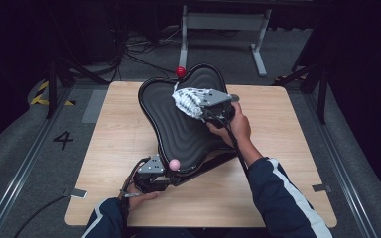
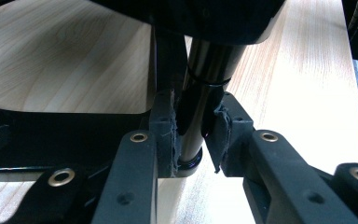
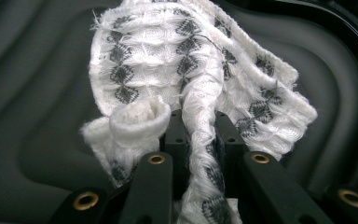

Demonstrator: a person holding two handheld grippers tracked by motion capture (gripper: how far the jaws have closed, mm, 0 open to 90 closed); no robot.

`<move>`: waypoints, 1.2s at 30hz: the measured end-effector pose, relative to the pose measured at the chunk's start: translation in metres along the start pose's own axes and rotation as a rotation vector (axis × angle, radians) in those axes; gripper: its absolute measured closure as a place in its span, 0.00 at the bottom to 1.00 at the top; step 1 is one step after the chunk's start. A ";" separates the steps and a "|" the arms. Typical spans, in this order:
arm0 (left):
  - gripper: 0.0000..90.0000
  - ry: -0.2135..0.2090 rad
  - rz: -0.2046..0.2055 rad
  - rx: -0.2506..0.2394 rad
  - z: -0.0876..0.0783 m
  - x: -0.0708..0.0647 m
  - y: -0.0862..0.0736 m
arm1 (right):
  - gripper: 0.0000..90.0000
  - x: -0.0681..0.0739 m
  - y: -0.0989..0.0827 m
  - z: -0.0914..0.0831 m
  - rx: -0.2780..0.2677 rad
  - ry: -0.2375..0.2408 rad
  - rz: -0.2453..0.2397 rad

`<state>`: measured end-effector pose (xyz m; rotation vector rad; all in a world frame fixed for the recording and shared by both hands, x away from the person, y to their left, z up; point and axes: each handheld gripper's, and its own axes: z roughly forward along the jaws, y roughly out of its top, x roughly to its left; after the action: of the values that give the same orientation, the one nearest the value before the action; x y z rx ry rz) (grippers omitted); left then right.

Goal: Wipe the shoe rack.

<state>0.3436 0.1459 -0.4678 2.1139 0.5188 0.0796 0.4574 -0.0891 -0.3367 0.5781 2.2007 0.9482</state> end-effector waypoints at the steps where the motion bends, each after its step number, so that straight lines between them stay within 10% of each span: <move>1: 0.80 0.002 0.001 0.005 0.000 0.000 0.000 | 0.88 0.005 0.002 0.000 -0.003 0.005 -0.016; 13: 0.80 0.009 0.002 0.005 0.001 -0.001 0.000 | 0.88 0.056 0.025 0.000 -0.038 0.097 -0.133; 19: 0.80 0.010 0.000 0.004 0.000 -0.001 0.000 | 0.88 0.040 0.019 0.002 -0.040 0.118 -0.053; 36: 0.80 0.005 -0.008 -0.002 0.001 0.000 0.000 | 0.88 -0.037 -0.023 -0.003 0.054 -0.035 0.118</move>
<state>0.3435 0.1450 -0.4689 2.1099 0.5299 0.0802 0.4774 -0.1280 -0.3374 0.7511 2.1863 0.9341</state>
